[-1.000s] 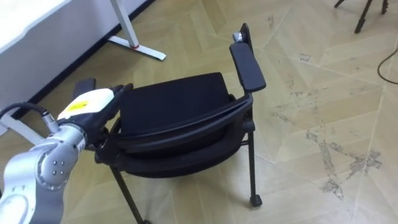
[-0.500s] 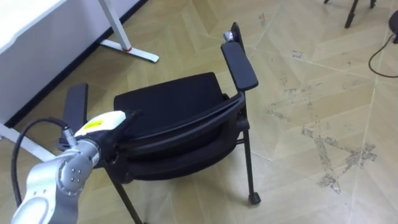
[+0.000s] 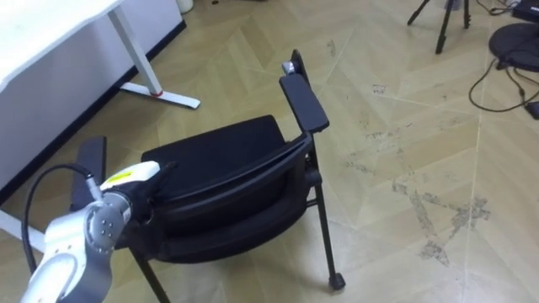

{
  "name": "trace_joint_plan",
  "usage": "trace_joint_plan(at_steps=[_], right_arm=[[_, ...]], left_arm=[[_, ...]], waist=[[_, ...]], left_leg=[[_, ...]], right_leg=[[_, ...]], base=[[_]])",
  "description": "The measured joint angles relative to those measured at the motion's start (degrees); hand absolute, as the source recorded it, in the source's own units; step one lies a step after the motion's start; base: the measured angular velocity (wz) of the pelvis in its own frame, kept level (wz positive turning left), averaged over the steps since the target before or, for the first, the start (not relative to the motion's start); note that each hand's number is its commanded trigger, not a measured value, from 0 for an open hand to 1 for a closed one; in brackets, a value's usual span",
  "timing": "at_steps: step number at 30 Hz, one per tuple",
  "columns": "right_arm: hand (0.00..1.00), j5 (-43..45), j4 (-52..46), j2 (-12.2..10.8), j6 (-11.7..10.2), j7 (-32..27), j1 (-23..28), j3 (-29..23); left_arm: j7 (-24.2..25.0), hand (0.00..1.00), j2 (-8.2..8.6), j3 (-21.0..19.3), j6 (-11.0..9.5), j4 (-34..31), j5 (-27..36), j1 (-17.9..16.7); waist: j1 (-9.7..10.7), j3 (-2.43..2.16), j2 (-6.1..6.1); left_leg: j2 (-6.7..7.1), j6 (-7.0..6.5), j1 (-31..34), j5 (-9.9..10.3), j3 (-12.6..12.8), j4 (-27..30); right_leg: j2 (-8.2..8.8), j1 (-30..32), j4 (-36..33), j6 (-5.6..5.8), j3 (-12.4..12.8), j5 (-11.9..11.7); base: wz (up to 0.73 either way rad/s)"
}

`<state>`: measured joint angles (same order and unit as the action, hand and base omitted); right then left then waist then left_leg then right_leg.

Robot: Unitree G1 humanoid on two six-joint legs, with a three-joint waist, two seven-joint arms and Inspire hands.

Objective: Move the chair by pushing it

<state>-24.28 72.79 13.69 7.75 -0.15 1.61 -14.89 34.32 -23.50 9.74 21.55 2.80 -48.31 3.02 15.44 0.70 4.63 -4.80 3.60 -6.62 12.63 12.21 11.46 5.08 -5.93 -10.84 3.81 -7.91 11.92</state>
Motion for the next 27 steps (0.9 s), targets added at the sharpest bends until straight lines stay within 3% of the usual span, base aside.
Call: trace_joint_plan(at_steps=[1,2,3,4,5,6,15,22,27], right_arm=[[0.00,0.0,-0.7,0.0,0.5,-0.1,0.2,0.0],[0.00,0.0,-1.7,0.0,1.1,-0.2,0.6,0.0],[0.00,0.0,-2.0,0.0,1.1,-0.2,0.8,0.0],[0.00,0.1,-2.1,0.0,1.3,-0.1,0.9,0.0],[0.00,0.1,-2.2,0.0,1.8,0.0,1.0,0.0],[0.00,0.1,-2.3,0.0,2.0,0.0,1.0,0.0],[0.00,-0.1,-4.1,0.0,2.3,0.1,1.3,0.0],[0.00,-0.1,-3.9,0.0,2.3,-0.1,0.9,0.2],[0.00,0.2,-3.9,0.0,2.3,0.1,1.7,0.0]], left_arm=[[0.2,0.00,0.00,0.0,0.4,0.2,0.0,0.2],[0.3,0.16,0.00,0.1,0.7,0.2,0.0,0.6],[0.4,0.22,-0.01,0.1,0.9,0.2,0.0,0.8],[0.9,0.62,-0.05,0.1,1.1,0.1,0.0,1.1],[1.5,0.85,-0.23,0.1,1.2,0.1,0.0,1.2],[1.7,1.00,-0.30,0.1,1.3,0.1,0.0,1.2],[4.0,1.00,-2.46,2.4,1.4,-0.1,-0.2,2.3],[-1.1,1.00,-2.37,5.6,0.9,-1.0,-1.3,2.2],[-1.7,1.00,-1.85,6.1,0.9,-1.2,-1.3,2.1]], waist=[[0.1,0.01,-0.05],[0.1,0.00,-0.08],[0.2,-0.01,-0.10],[0.2,-0.06,-0.20],[0.2,-0.03,-0.33],[0.2,-0.05,-0.37],[0.2,-0.05,-0.37],[0.7,-0.34,-0.83],[1.6,-0.70,-0.06]], left_leg=[[-0.02,0.00,0.1,0.0,0.0,0.0],[-0.03,-0.01,0.1,0.0,0.0,0.1],[-0.04,0.00,0.1,0.0,0.0,0.2],[-0.05,-0.01,0.1,0.0,0.0,0.3],[-0.06,0.00,0.1,0.0,0.0,0.3],[-0.07,0.00,0.1,0.0,0.0,0.3],[-0.24,0.00,0.3,0.0,0.0,0.5],[-0.42,0.01,2.1,0.0,-0.2,2.1],[-0.38,0.01,2.2,0.0,-0.4,2.1]], right_leg=[[0.00,0.1,-0.1,0.02,0.0,0.0],[0.00,0.2,-0.1,0.03,0.0,0.1],[0.00,0.2,-0.1,0.02,0.0,0.1],[0.02,0.3,-0.4,-0.03,0.0,0.2],[0.05,0.5,-0.9,-0.12,0.0,0.4],[0.05,0.6,-1.0,-0.13,0.0,0.5],[0.00,1.1,-1.9,-0.31,-0.2,1.1],[0.12,0.9,-1.7,-0.44,-1.8,1.0],[0.11,-0.1,-0.8,-0.45,-3.0,0.8]], base=[[0.00],[0.00],[0.00],[0.00],[0.00],[0.00],[0.00],[0.12],[0.13]])
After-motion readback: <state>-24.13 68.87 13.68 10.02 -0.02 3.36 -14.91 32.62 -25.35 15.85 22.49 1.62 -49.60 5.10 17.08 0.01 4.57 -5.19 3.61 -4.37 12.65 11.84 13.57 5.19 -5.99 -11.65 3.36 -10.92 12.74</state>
